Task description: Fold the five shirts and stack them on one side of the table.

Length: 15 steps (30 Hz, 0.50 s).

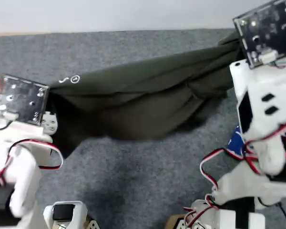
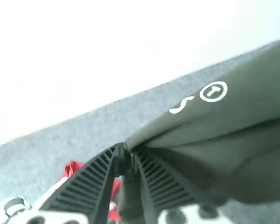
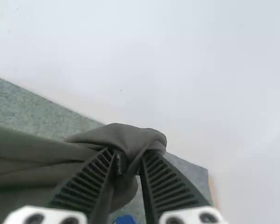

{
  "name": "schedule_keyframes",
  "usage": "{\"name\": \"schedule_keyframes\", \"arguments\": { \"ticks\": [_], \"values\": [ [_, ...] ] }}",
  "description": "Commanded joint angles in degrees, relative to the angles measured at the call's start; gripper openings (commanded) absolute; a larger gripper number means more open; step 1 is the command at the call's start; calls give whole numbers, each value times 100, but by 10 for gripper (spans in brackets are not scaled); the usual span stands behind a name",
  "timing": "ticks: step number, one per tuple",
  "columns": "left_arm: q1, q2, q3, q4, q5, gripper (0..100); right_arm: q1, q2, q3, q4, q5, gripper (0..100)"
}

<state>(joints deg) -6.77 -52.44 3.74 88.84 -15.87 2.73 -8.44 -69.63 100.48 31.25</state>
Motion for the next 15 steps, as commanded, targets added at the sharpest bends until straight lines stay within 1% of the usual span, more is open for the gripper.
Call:
{"name": "schedule_keyframes", "arguments": {
  "ticks": [1, 4, 7, 9, 12, 15],
  "values": [
    [-35, 281, 101, 308, -79, 5, -84, 347, 316, 198, -35, 9],
    [-62, 756, 576, 510, -431, 5, -303, 708, 1090, 198, -35, 9],
    [-35, 1363, 1235, 492, -624, 5, -479, 1147, 1978, 154, -62, 9],
    [-35, 1890, 1745, 211, -774, 5, -558, 1508, 2453, 145, -70, 9],
    [-70, 2796, 2325, -316, -1073, 6, -602, 2070, 2743, 145, -88, 9],
    [-35, 3666, 2387, -510, -1099, 21, -602, 2510, 2752, 127, -343, 10]
  ]
}}
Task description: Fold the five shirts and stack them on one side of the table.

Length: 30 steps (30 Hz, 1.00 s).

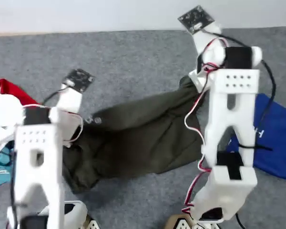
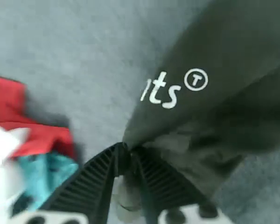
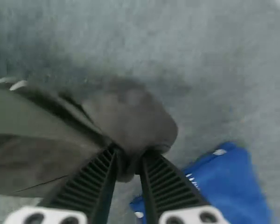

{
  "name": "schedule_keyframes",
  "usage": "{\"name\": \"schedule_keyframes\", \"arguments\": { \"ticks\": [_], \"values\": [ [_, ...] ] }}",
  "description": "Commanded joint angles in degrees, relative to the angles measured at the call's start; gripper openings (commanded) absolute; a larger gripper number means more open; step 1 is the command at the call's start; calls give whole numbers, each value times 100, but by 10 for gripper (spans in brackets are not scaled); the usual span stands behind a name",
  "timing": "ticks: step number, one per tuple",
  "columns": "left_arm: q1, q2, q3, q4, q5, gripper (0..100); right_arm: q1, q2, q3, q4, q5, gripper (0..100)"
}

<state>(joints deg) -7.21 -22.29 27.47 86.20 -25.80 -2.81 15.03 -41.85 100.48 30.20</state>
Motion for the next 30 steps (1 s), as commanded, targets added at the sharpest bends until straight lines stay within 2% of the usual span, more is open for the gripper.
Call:
{"name": "schedule_keyframes", "arguments": {
  "ticks": [1, 4, 8, 13, 18, 23, 30],
  "values": [
    [-9, 914, -75, -273, -105, 39, -48, 268, -26, 101, -352, 10],
    [-79, 1284, -505, -264, -97, 88, -48, 391, -26, 101, -466, 10],
    [-158, 1090, -1174, -167, -97, 137, -57, 391, -26, 101, -466, 10],
    [62, 668, -2176, 527, -97, 192, -57, 409, -26, 101, -466, 10],
    [607, 510, -2747, 1301, -123, 194, -57, 426, -26, 57, -475, 10],
    [1029, 571, -2088, 1354, -202, 191, -57, 391, -26, 22, -475, 10],
    [993, 1530, -822, 360, -870, 194, -48, 382, -26, 57, -475, 10]
  ]
}}
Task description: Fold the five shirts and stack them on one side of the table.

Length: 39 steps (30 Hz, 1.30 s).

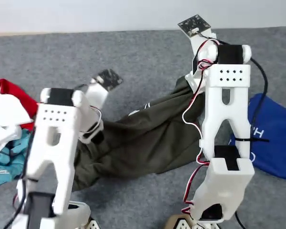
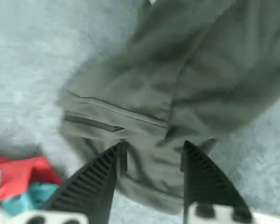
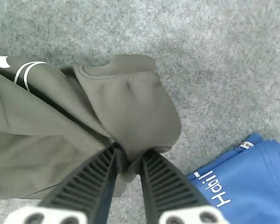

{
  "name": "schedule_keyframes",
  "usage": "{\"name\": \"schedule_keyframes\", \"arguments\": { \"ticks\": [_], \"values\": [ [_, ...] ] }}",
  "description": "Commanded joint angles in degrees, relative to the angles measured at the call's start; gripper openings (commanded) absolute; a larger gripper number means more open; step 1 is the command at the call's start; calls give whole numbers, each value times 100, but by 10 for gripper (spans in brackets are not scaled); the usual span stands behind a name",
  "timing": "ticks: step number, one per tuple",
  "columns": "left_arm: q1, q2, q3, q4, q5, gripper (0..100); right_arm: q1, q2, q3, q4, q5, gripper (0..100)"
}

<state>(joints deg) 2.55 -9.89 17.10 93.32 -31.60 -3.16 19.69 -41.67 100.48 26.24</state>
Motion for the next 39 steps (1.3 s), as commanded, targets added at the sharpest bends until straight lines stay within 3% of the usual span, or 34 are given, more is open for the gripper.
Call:
{"name": "schedule_keyframes", "arguments": {
  "ticks": [1, 11, 23, 28, 33, 39],
  "values": [
    [26, 475, 233, -440, -360, 195, -13, -84, -44, 66, -79, 10],
    [18, 2066, 207, -835, -818, 193, 22, -84, -44, 84, -79, 10],
    [-211, 2752, 84, -1468, -800, 190, 22, -84, -44, 75, -70, 10],
    [-211, 2752, -22, -1556, -809, 102, 22, -84, -44, 75, -70, 10],
    [-202, 2699, -514, -1160, -818, 8, 22, -207, -44, 57, -70, 10],
    [-202, 2699, -1446, -325, -818, 6, -13, -514, -44, 31, -53, 10]
  ]
}}
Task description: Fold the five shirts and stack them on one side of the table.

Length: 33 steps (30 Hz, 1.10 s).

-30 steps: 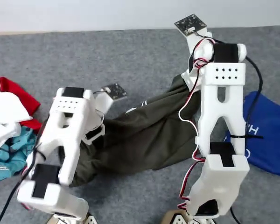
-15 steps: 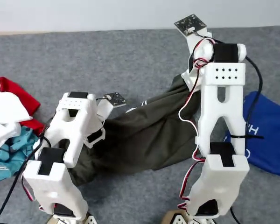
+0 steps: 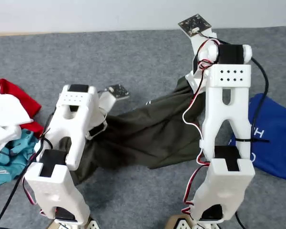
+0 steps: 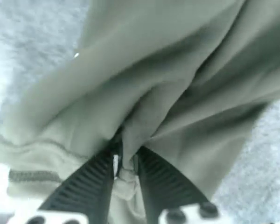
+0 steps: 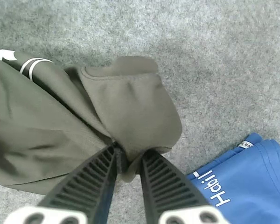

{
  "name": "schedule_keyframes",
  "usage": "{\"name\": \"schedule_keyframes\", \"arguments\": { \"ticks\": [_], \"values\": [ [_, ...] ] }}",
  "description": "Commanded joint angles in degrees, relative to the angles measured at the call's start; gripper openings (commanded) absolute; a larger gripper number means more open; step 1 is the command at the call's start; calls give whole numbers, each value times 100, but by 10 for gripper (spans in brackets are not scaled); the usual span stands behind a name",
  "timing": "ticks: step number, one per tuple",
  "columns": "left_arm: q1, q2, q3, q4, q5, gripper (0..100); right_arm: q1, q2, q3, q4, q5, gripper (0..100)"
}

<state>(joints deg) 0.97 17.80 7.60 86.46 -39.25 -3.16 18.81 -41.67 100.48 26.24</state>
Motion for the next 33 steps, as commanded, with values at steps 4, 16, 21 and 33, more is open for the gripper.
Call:
{"name": "schedule_keyframes", "arguments": {
  "ticks": [4, 16, 21, 33],
  "values": [
    [-26, 0, -602, 466, -53, 8, 13, -444, -44, 48, -53, 10],
    [-44, 571, -743, 369, -193, 119, -13, -444, -44, 84, -62, 10],
    [-114, 598, -1121, 536, -193, 122, -13, -453, -44, 84, -62, 10],
    [-281, 642, -1174, 413, -211, 118, -13, -435, -44, 84, -62, 10]
  ]
}}
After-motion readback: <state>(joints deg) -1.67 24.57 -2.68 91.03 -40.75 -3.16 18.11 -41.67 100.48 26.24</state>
